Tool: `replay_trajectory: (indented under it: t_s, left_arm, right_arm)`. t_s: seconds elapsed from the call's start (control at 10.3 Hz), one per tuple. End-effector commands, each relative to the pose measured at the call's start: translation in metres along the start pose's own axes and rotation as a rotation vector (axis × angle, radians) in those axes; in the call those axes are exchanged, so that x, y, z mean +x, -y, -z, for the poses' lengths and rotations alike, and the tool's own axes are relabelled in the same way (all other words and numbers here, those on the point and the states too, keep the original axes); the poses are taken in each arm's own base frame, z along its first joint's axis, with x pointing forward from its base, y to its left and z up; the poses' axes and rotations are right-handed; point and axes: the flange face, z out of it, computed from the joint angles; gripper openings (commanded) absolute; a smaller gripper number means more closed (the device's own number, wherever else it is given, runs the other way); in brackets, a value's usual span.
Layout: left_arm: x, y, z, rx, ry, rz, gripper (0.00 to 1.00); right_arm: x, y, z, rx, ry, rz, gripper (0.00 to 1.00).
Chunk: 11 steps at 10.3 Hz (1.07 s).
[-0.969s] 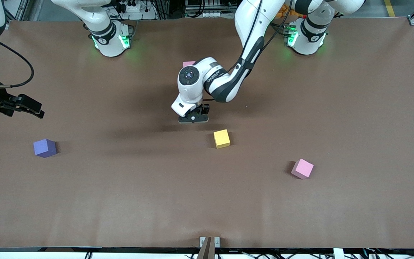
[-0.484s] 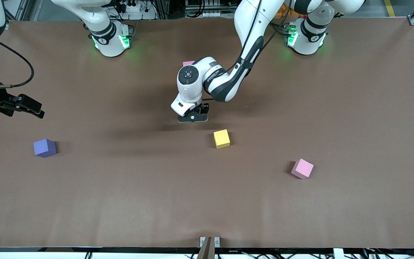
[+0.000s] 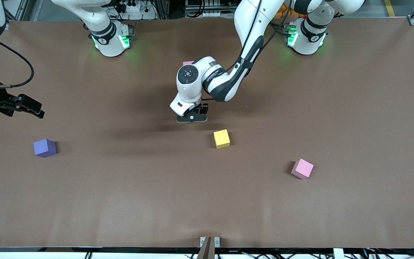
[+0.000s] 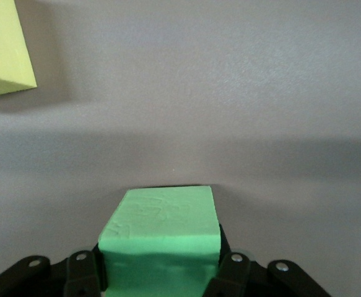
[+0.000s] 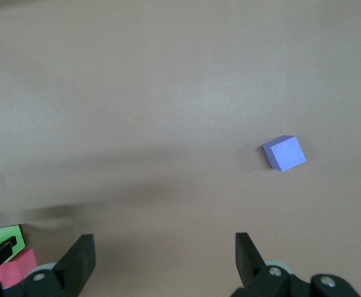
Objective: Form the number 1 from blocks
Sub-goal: 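Place the green cube below the red cube and open the left gripper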
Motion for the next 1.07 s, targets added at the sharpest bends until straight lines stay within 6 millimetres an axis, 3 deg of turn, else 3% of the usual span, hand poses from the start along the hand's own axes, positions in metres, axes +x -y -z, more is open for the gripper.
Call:
replay_trajectory:
  t_s: [0.0, 0.29, 0.58, 0.68, 0.77, 0.97]
  left_arm:
    - [0.002, -0.007, 0.004, -0.016, -0.009, 0.030, 0.00]
    - [-0.006, -0.010, 0.002, -0.012, -0.006, 0.030, 0.00]
    - [-0.013, -0.014, 0.000, -0.009, -0.003, 0.025, 0.16]
    - [-0.012, -0.013, -0.001, -0.007, -0.005, 0.025, 0.48]
    - [-0.011, -0.012, -0.003, -0.002, -0.009, 0.019, 0.99]
    - [-0.012, -0.010, -0.007, 0.033, -0.045, -0.022, 1.00]
  right_arm:
    - [0.000, 0.000, 0.002, -0.018, -0.005, -0.013, 1.00]
    - [0.001, 0.001, 0.002, -0.012, -0.006, -0.012, 1.00]
    - [0.004, 0.007, 0.001, -0.014, -0.021, -0.002, 1.00]
    - [0.004, 0.008, 0.000, -0.016, -0.020, 0.001, 1.00]
    - [0.004, 0.010, 0.000, -0.016, -0.020, 0.004, 1.00]
    - [0.004, 0.011, 0.000, -0.017, -0.022, 0.005, 1.00]
